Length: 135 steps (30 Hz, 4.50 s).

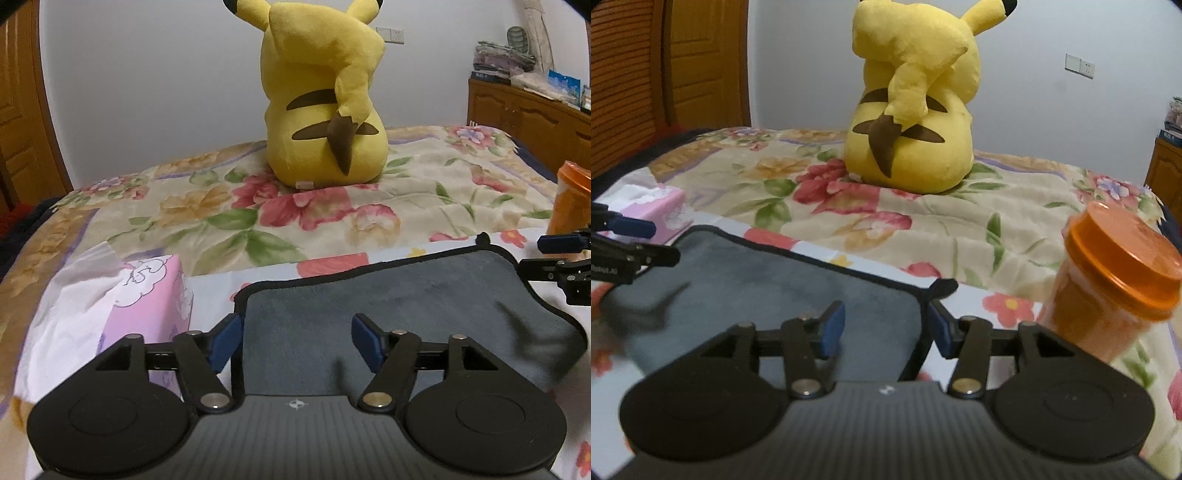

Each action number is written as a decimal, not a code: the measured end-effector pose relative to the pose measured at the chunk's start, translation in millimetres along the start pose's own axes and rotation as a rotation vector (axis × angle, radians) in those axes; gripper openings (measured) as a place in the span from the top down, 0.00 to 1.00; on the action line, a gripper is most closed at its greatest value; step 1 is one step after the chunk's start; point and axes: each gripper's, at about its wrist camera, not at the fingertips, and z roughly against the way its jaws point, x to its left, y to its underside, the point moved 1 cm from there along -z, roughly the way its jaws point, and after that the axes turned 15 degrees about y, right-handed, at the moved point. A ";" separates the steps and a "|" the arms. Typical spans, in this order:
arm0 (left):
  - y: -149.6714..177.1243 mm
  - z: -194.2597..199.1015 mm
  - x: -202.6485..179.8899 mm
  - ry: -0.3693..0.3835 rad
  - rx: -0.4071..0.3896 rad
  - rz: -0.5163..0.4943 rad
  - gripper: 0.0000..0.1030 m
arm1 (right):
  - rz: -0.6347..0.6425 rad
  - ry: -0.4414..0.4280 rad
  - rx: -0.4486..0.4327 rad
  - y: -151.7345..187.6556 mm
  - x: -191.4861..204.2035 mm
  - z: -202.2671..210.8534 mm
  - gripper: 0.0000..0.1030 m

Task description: Fold towel

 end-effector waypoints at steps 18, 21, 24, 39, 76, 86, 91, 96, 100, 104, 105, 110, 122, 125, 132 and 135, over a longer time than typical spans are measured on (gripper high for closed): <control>12.5 63.8 -31.3 0.003 0.016 -0.032 0.08 | -0.054 0.011 -0.044 -9.3 -11.6 76.0 0.09; 15.4 73.8 -36.4 0.007 0.008 -0.033 0.04 | -0.058 0.011 -0.050 -10.0 -11.3 84.9 0.00; 17.4 83.6 -40.9 0.007 -0.002 -0.032 0.00 | -0.057 0.012 -0.052 -9.9 -9.7 92.6 0.00; 30.5 129.7 -67.5 -0.007 0.004 -0.057 0.00 | -0.062 0.000 -0.061 -10.8 -4.4 136.6 0.00; 52.9 263.6 -132.7 -0.099 -0.062 -0.008 0.00 | -0.102 -0.002 -0.096 7.4 -10.1 276.1 0.00; 87.9 270.6 -131.6 -0.092 -0.036 0.065 0.00 | -0.119 0.023 -0.076 27.7 -16.0 292.4 0.00; 97.0 273.8 -130.7 -0.089 -0.034 0.084 0.00 | -0.136 0.026 -0.068 38.2 -13.8 296.1 0.00; 108.8 272.1 -135.5 -0.098 -0.015 0.064 0.00 | -0.152 0.024 -0.054 49.3 -8.4 295.3 0.00; 117.8 271.5 -139.4 -0.086 -0.011 0.066 0.00 | -0.162 0.017 -0.044 57.2 -2.6 295.1 0.00; 125.8 269.5 -146.0 -0.084 -0.011 0.059 0.00 | -0.164 0.015 -0.037 65.6 4.2 296.0 0.00; 127.5 269.0 -147.0 -0.080 -0.011 0.063 0.00 | -0.166 0.013 -0.035 68.2 5.9 296.5 0.00; 134.7 266.2 -152.5 -0.062 -0.015 0.083 0.00 | -0.171 0.004 -0.024 81.0 14.4 297.1 0.00; 150.6 258.2 -157.8 -0.050 -0.012 0.075 0.00 | -0.173 0.024 0.006 103.1 19.0 289.0 0.00; 151.6 258.1 -157.9 -0.056 -0.018 0.071 0.00 | -0.168 0.034 0.010 107.3 20.3 286.2 0.00; 153.3 257.6 -158.3 -0.054 -0.029 0.072 0.00 | -0.135 0.045 0.012 111.2 25.3 283.2 0.00; 151.9 258.6 -156.6 -0.053 -0.040 0.088 0.00 | -0.122 0.048 0.002 110.5 26.9 284.9 0.00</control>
